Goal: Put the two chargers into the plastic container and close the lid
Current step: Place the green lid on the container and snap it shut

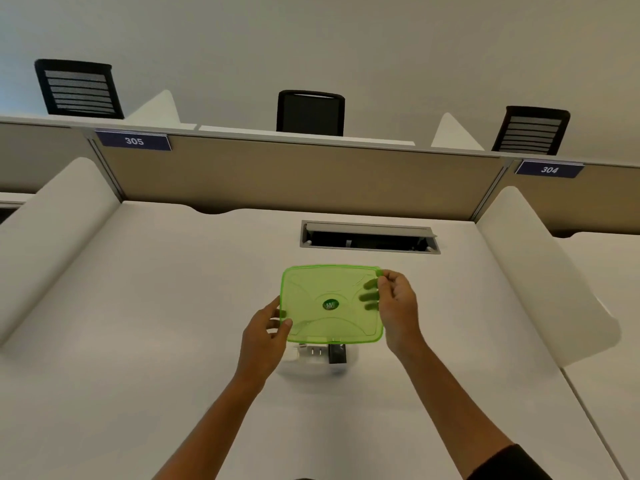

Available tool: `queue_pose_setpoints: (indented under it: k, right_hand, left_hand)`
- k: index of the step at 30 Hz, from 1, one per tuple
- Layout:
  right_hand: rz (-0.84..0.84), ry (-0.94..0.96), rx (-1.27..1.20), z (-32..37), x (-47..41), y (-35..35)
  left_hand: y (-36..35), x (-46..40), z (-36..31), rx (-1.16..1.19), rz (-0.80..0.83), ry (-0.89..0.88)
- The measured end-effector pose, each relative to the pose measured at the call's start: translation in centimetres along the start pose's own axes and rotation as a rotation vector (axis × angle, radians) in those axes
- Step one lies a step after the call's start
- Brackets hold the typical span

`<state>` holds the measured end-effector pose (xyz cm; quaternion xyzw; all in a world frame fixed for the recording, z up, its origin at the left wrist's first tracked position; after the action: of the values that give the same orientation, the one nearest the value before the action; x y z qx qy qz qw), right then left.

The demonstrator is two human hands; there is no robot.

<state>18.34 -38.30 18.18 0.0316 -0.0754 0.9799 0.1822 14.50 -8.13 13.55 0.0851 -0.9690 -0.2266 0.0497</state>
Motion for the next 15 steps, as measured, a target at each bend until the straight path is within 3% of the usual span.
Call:
queue_pose_setpoints:
  k: [4, 15]
  right_hand:
    - [-0.05, -0.083, 0.046, -3.4, -0.4, -0.1]
    - [-0.075, -0.129, 0.374, -9.9, -1.2, 0.5]
  left_hand:
    - [0.4, 0.0, 1.6, -0.069, -0.038, 0.037]
    - [-2.2, 0.2, 5.3, -0.203, 0.045, 0.148]
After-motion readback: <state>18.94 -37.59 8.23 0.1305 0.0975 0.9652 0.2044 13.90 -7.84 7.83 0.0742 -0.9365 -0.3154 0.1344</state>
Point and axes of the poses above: each hand's wrist, its own x-axis away from the middle knuckle, its own y-axis out of the back of the hand, z = x × y, the point moved 9 cm from there along -x, towards the middle knuckle, and after that the axes turned 9 degrees about -x, right-handed, at the moved point
